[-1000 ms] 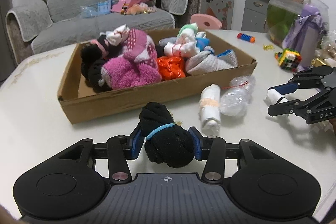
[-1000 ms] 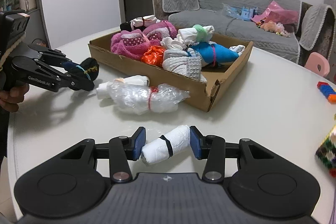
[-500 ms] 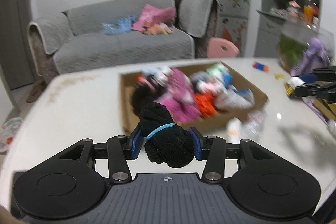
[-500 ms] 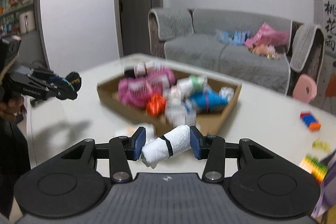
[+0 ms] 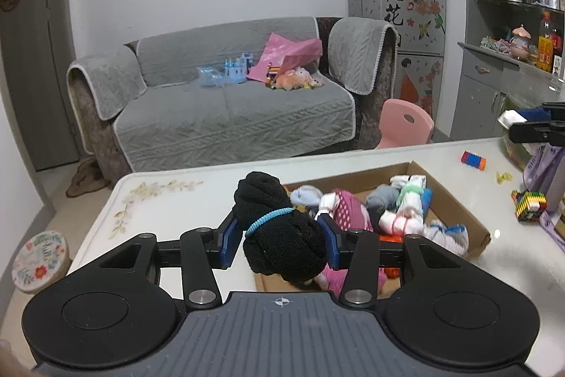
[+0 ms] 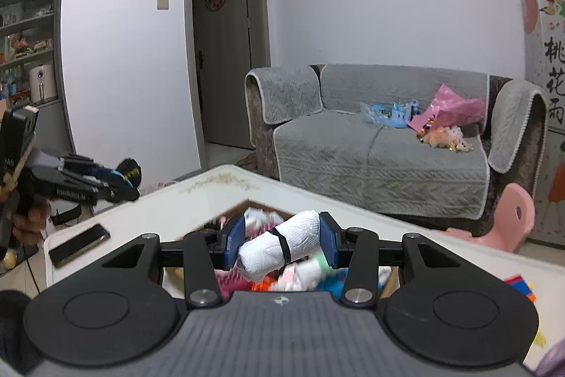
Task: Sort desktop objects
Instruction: 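Carry the black sock and small white sock over the cardboard tray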
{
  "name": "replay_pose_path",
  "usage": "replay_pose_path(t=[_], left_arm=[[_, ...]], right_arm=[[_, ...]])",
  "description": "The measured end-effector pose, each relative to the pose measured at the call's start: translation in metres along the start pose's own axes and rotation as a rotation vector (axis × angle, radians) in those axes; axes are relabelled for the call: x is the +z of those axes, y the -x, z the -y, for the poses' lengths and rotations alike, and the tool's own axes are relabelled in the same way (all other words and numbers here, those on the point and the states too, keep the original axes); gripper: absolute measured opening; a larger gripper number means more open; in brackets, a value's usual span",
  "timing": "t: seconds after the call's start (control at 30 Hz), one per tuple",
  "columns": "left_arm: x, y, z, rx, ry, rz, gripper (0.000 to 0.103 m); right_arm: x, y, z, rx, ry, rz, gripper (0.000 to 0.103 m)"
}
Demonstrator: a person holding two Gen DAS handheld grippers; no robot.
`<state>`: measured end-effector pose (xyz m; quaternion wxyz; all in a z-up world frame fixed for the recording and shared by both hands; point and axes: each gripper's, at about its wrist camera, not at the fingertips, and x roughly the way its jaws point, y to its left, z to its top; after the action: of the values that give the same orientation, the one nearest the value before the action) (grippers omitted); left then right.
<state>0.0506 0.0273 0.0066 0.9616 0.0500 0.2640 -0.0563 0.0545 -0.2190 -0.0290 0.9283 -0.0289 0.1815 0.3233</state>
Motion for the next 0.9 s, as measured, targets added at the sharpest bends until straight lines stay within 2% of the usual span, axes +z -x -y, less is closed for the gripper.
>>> replay_pose_path(t=[0.33,0.67,0.9], left_arm=[[0.039,-0.049,0.01,-0.043,-0.003,-0.019,0.053],[0.05,-0.121,0.034,-0.076,-0.046,-0.086,0.053],[0.054,-0.166,0.054,-0.106,-0.077,-0.129,0.053]], right_arm=[[0.024,-0.051,0.011,-0.001,-0.004,-0.028,0.041],[0.015,-0.102,0.024,0.001,-0.007,-0.125,0.041],[0.003,-0.129,0.034,-0.044,-0.039,-0.172,0.041]])
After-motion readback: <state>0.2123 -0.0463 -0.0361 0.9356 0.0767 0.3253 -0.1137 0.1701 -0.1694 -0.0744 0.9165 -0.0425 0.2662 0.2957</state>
